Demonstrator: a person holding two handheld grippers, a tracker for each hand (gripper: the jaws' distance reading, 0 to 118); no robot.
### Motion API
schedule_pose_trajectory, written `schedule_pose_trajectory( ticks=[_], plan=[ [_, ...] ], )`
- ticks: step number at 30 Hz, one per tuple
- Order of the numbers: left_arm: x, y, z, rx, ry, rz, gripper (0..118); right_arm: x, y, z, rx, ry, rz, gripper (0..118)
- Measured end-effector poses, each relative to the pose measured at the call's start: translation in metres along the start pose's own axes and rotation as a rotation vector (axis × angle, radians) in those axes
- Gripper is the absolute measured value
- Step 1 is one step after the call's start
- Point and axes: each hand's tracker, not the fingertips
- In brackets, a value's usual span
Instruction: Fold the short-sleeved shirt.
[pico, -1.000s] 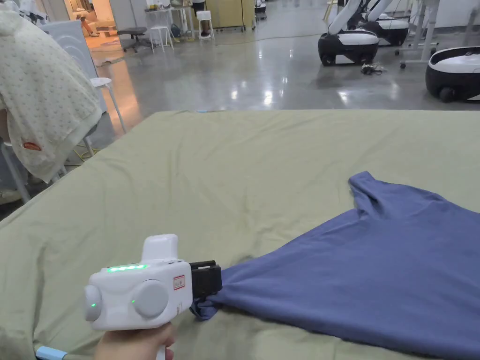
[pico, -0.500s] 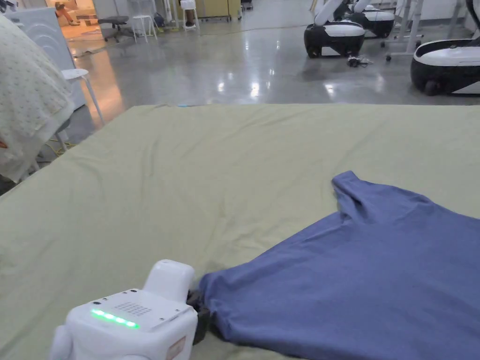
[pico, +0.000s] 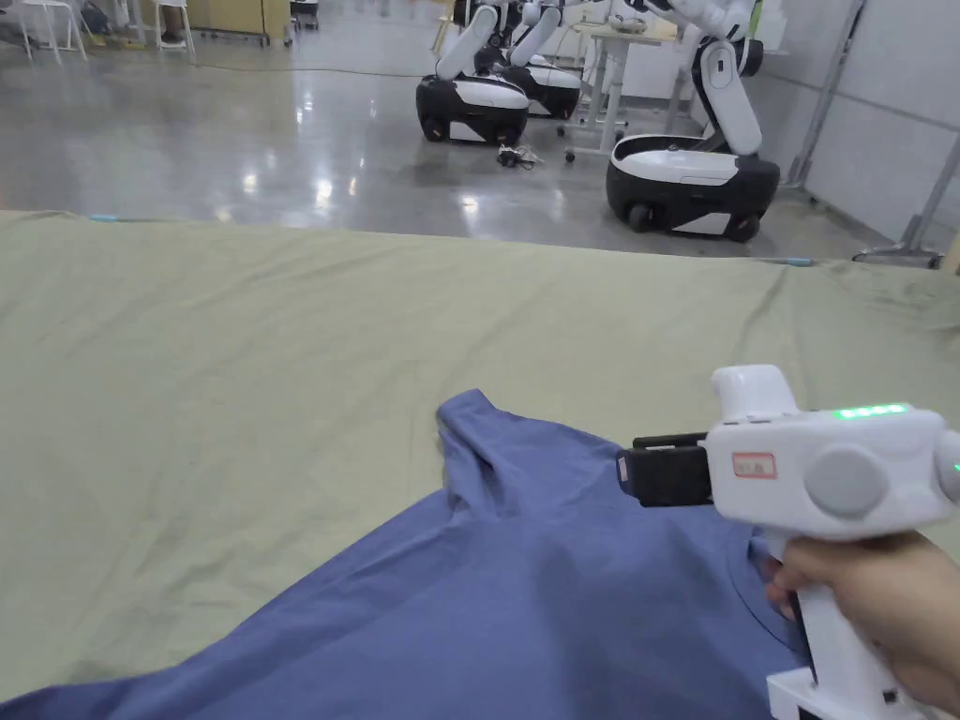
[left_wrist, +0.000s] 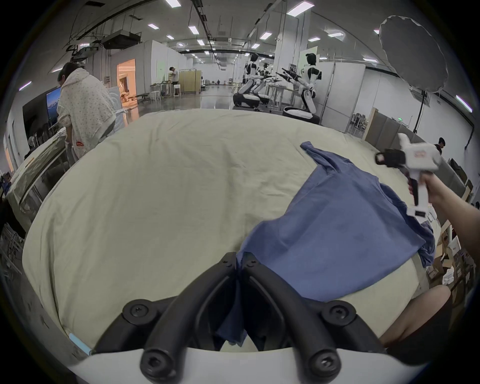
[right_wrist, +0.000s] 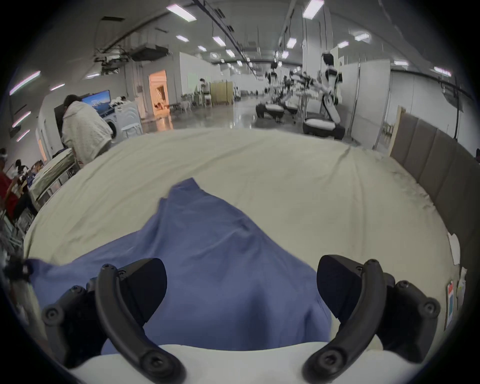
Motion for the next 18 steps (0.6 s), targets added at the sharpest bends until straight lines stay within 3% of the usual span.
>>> schedule_pose_trajectory(
  ticks=[6, 8, 9, 10, 11, 18],
  plan=[
    [-0.005, 0.009, -0.012, -0.006, -0.013, -0.002, 1, -0.016, 0.016, -0.095, -0.108, -0.053, 0.017, 110],
    [-0.009, 0.008, -0.018, -0.002, -0.005, -0.018, 1, -0.021, 0.007, -0.113, -0.165, -0.116, 0.03, 85],
    [-0.01, 0.008, -0.02, -0.006, -0.004, -0.015, 1, -0.024, 0.003, -0.112, -0.162, -0.068, 0.035, 78],
    [-0.006, 0.009, -0.02, -0.013, -0.008, -0.001, 1, -0.026, 0.003, -0.104, -0.111, -0.08, 0.057, 52],
    [-0.006, 0.008, -0.02, -0.017, -0.014, 0.016, 1, -0.025, 0.005, -0.099, -0.103, -0.056, 0.042, 4],
    [-0.009, 0.013, -0.001, 0.024, -0.019, 0.028, 1, -0.035, 0.01, -0.031, 0.039, -0.101, 0.054, 5]
  ],
)
